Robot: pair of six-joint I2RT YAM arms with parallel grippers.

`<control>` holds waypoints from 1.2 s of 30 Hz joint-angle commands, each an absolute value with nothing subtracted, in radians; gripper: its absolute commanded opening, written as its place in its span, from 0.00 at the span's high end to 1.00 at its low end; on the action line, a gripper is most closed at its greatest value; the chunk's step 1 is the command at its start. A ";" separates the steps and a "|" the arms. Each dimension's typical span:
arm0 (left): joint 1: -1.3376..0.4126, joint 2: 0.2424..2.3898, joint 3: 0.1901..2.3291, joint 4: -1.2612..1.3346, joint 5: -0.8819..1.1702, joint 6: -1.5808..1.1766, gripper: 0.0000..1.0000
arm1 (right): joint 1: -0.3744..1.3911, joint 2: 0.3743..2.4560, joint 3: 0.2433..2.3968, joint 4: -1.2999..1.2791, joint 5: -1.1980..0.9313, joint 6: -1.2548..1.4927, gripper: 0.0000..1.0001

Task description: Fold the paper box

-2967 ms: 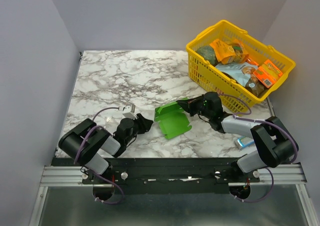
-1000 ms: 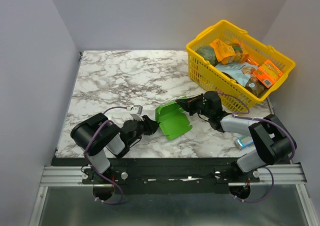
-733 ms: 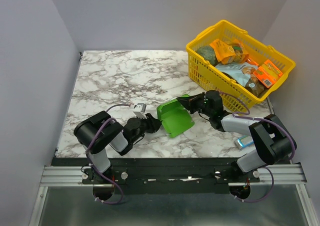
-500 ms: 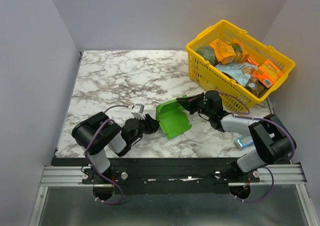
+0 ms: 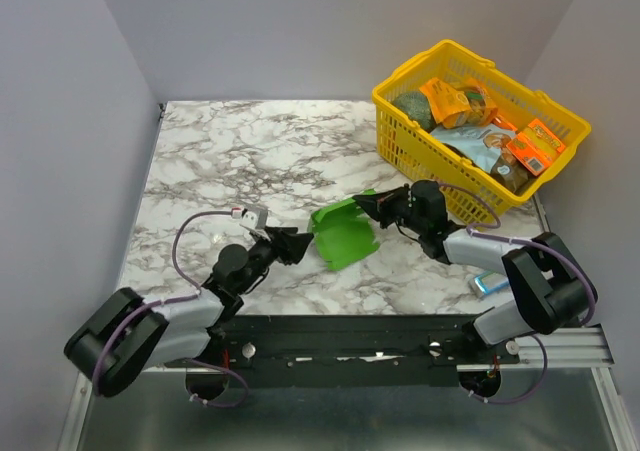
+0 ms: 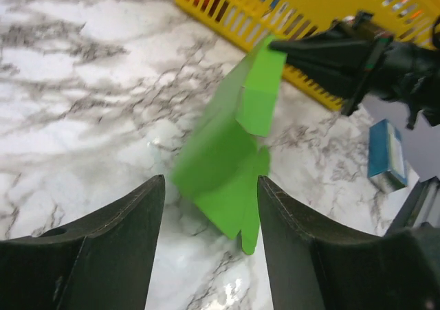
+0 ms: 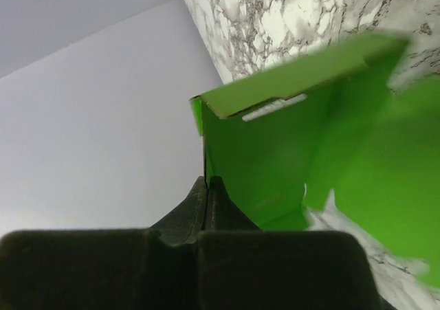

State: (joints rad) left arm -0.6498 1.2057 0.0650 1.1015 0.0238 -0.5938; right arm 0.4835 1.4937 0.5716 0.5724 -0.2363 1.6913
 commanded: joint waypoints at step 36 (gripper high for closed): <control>-0.666 1.097 0.397 0.400 -0.232 -0.291 0.44 | 0.497 1.465 0.594 0.509 -0.204 1.637 0.99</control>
State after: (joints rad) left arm -0.6865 1.0779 0.3679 0.3397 -0.1585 -0.2920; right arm 0.4957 1.4483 0.5991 0.4786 -0.1890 1.6413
